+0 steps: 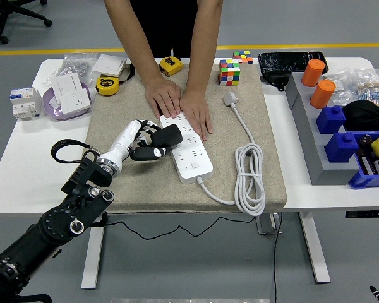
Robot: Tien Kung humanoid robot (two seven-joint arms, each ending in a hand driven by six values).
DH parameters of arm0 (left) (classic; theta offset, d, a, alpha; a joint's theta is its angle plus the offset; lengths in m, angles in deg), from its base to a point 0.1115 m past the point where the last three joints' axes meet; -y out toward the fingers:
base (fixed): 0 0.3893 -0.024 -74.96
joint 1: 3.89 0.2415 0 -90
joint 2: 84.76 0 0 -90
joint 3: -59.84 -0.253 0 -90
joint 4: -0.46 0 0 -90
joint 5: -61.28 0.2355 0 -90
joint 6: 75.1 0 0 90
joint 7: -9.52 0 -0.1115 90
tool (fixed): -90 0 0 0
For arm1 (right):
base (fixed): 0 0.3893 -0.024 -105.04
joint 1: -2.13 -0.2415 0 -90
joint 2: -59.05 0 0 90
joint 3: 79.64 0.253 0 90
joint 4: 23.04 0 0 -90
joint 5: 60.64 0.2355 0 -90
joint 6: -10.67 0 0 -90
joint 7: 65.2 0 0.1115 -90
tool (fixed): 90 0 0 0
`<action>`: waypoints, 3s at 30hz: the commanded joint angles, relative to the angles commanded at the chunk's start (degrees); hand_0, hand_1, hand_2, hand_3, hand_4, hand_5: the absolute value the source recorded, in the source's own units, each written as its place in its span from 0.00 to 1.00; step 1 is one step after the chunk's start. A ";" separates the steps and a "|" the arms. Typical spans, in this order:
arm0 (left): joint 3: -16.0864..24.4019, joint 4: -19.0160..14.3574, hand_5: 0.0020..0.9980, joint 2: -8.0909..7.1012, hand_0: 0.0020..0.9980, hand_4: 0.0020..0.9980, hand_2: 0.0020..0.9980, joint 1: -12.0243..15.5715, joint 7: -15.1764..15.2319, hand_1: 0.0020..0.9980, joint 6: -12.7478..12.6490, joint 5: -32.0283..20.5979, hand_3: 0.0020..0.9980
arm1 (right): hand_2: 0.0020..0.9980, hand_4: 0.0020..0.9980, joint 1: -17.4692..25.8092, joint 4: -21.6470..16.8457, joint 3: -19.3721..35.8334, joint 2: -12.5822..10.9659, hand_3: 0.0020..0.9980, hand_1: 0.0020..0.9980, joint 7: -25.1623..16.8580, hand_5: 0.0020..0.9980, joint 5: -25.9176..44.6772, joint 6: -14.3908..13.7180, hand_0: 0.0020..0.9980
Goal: Pick up the plug,place it near the board,insert it into the board,press the button
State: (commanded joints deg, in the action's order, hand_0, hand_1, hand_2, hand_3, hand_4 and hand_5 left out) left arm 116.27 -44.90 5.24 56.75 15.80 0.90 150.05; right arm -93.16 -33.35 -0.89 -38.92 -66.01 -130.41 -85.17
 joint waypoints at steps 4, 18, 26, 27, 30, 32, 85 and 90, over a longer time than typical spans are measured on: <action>2.86 -3.97 0.16 0.00 0.26 0.66 0.29 1.03 0.07 0.23 0.22 -0.79 0.37 | 0.75 1.00 0.02 0.00 0.31 0.11 0.80 0.77 -0.05 0.94 0.07 -0.02 0.76; 14.47 -12.20 0.18 0.00 0.28 0.67 0.29 6.13 -2.71 0.26 -5.54 13.77 0.38 | 0.75 1.00 0.57 0.00 1.62 0.66 0.80 0.77 -0.35 0.94 0.55 -0.14 0.76; 15.93 -11.45 0.20 0.00 0.47 0.67 0.41 6.77 -4.62 0.47 -5.05 27.00 0.41 | 0.75 1.00 0.73 0.00 2.19 0.75 0.80 0.77 -0.32 0.94 0.31 -0.16 0.76; 15.71 -11.02 0.20 0.00 0.47 0.67 0.41 6.80 -4.78 0.47 -4.61 27.75 0.41 | 0.75 1.00 0.71 0.00 2.14 0.76 0.80 0.77 -0.36 0.94 0.41 -0.15 0.76; 14.27 -9.07 0.20 0.00 0.47 0.67 0.41 6.68 -5.07 0.47 -3.62 29.12 0.41 | 0.75 1.00 0.65 0.00 2.23 0.75 0.80 0.77 -0.37 0.94 0.39 -0.15 0.76; 13.70 -7.82 0.20 0.00 0.64 0.67 0.51 6.64 -5.17 0.64 -3.06 29.19 0.41 | 0.75 1.00 0.65 0.00 2.39 0.75 0.80 0.77 -0.36 0.94 0.28 -0.17 0.76; 17.84 -13.01 1.00 -0.30 1.00 1.00 1.00 10.15 -1.22 1.00 5.05 15.08 1.00 | 0.75 1.00 0.77 0.00 3.02 0.93 0.80 0.77 -0.61 0.94 -0.14 0.52 0.76; 20.31 -21.80 1.00 0.00 1.00 1.00 1.00 13.44 4.09 1.00 4.81 3.16 1.00 | 0.75 1.00 0.84 0.00 2.91 1.05 0.80 0.77 -0.64 0.94 0.07 0.57 0.76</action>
State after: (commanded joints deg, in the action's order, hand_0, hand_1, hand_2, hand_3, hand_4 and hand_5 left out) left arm 136.59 -66.70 5.24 70.19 19.89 5.71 153.21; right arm -92.32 -33.35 2.02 -37.87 -66.65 -130.34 -84.60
